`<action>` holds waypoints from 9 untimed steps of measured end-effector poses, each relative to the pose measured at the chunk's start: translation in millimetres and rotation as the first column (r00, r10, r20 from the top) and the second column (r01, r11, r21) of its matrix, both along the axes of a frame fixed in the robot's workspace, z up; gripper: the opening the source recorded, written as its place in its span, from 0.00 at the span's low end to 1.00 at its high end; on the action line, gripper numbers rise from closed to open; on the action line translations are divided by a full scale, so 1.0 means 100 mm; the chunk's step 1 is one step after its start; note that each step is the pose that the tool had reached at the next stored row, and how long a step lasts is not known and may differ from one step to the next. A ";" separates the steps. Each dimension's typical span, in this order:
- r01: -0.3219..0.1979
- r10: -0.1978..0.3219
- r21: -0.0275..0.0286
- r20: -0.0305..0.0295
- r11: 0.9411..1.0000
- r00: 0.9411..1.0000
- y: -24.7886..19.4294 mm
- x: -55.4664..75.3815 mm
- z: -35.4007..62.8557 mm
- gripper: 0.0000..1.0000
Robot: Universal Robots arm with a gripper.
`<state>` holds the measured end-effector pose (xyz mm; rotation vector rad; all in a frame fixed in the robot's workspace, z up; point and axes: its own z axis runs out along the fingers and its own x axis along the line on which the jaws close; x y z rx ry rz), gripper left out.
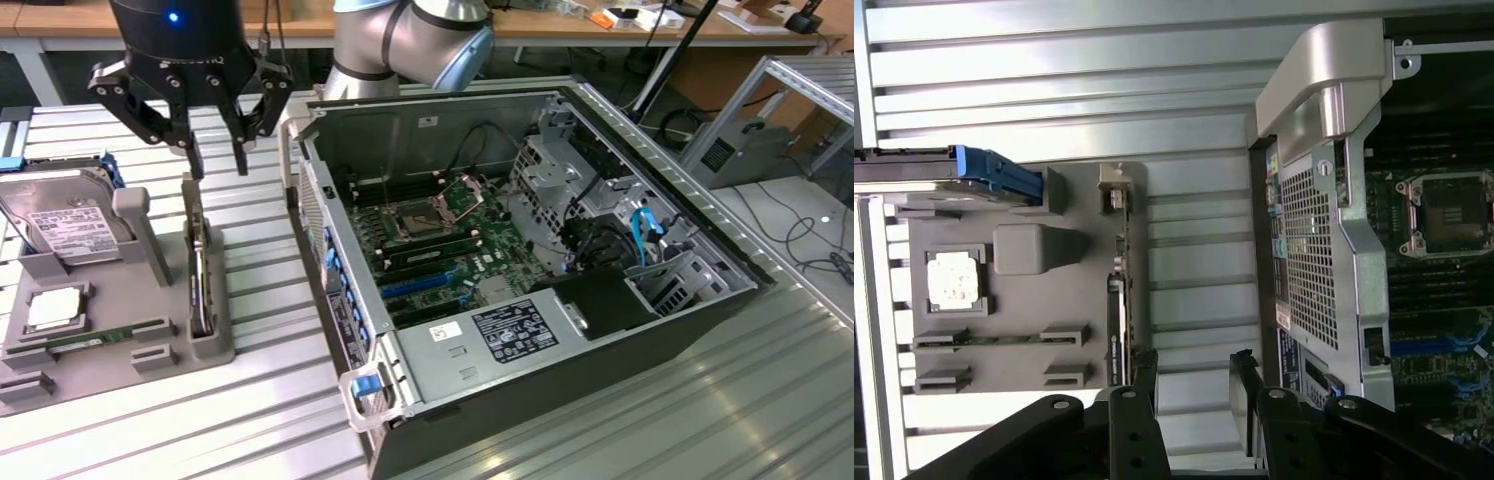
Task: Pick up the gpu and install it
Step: 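Pick up the gpu and move the gpu toward the slot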
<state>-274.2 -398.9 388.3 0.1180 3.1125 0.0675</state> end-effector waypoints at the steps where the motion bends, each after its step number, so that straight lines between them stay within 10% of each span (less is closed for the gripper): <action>1: 0.000 0.000 0.000 0.000 1.000 1.000 0.000 0.00 -0.002 0.42; 9: 0.000 0.000 0.000 0.000 1.000 1.000 0.000 -0.02 -0.021 0.42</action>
